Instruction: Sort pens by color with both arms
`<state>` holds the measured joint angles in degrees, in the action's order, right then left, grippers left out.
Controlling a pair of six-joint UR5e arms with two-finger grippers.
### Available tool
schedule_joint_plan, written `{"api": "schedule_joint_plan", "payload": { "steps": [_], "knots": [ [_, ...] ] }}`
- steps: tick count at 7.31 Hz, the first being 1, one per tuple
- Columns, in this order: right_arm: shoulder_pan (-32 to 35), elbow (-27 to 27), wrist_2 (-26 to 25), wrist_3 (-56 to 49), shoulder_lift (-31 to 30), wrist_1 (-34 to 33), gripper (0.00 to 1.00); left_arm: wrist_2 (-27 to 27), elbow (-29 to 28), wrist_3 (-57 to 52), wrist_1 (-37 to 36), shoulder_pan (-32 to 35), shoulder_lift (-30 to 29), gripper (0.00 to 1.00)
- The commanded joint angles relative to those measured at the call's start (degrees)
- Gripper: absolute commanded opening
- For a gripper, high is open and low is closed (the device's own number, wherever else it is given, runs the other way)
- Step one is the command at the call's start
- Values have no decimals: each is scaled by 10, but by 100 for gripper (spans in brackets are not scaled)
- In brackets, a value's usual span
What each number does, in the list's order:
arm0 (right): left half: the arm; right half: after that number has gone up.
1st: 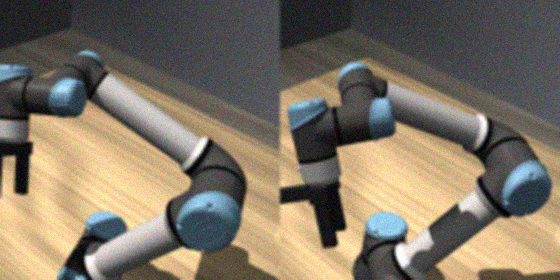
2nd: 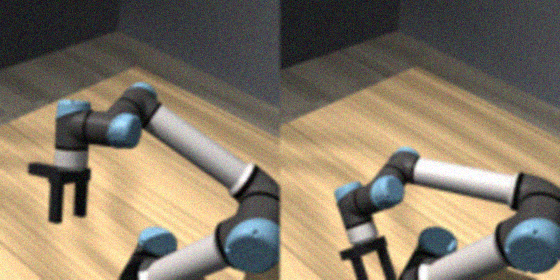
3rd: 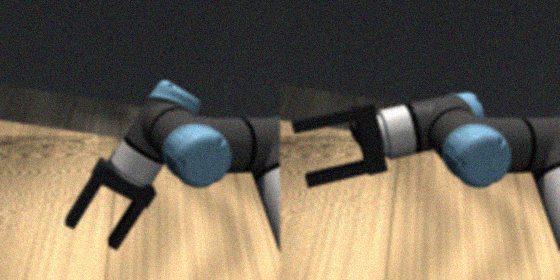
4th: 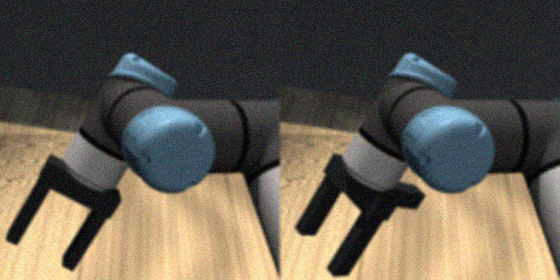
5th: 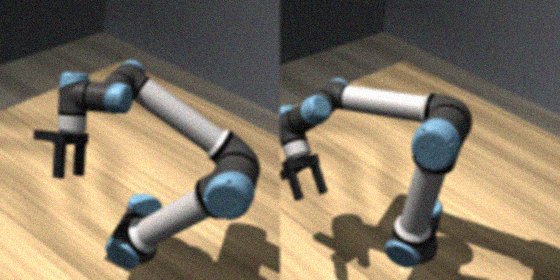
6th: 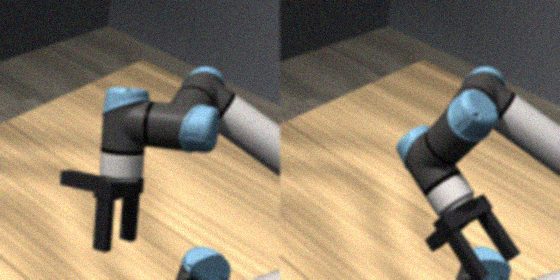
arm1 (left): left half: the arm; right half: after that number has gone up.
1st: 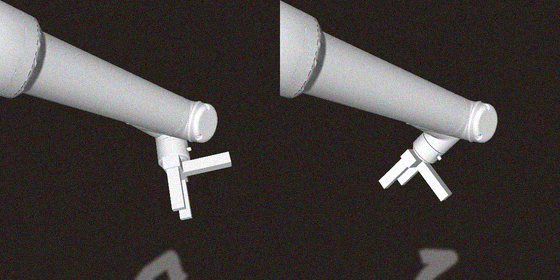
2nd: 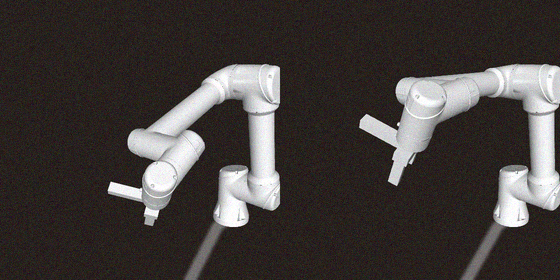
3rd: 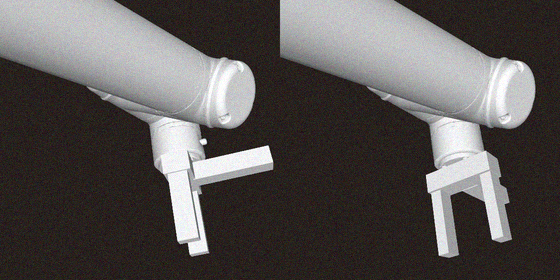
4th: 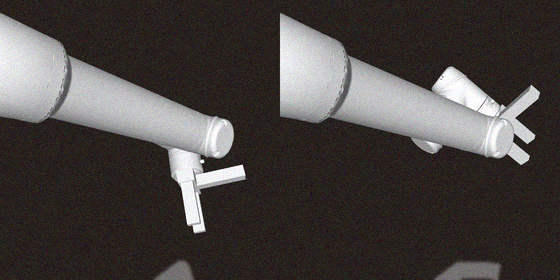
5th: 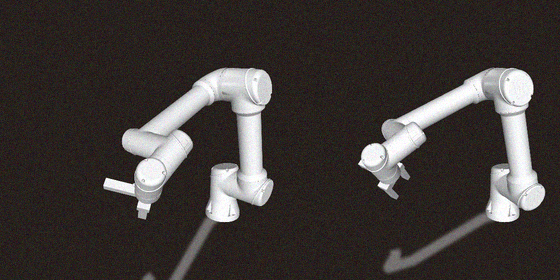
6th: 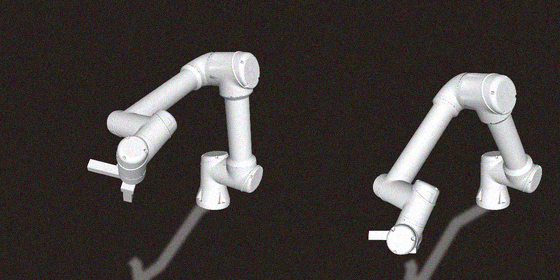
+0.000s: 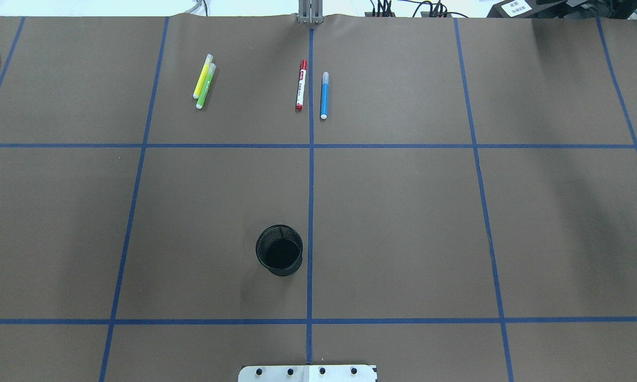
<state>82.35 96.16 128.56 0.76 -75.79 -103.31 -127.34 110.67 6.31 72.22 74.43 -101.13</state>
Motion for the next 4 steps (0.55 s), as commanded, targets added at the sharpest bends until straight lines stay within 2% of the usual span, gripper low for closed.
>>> {"api": "schedule_joint_plan", "payload": {
  "steps": [1,2,3,4],
  "knots": [
    [59,10,33,-13,-54,1,99,-14,-10,-40,3,75,110,100],
    [82,15,36,-14,-74,0,99,-6,-18,-41,7,89,115,100],
    [83,40,33,-9,-102,0,99,-12,-16,-38,44,91,124,100],
    [83,53,34,-4,-102,0,99,-12,-15,-38,69,102,143,100]
  ]
}}
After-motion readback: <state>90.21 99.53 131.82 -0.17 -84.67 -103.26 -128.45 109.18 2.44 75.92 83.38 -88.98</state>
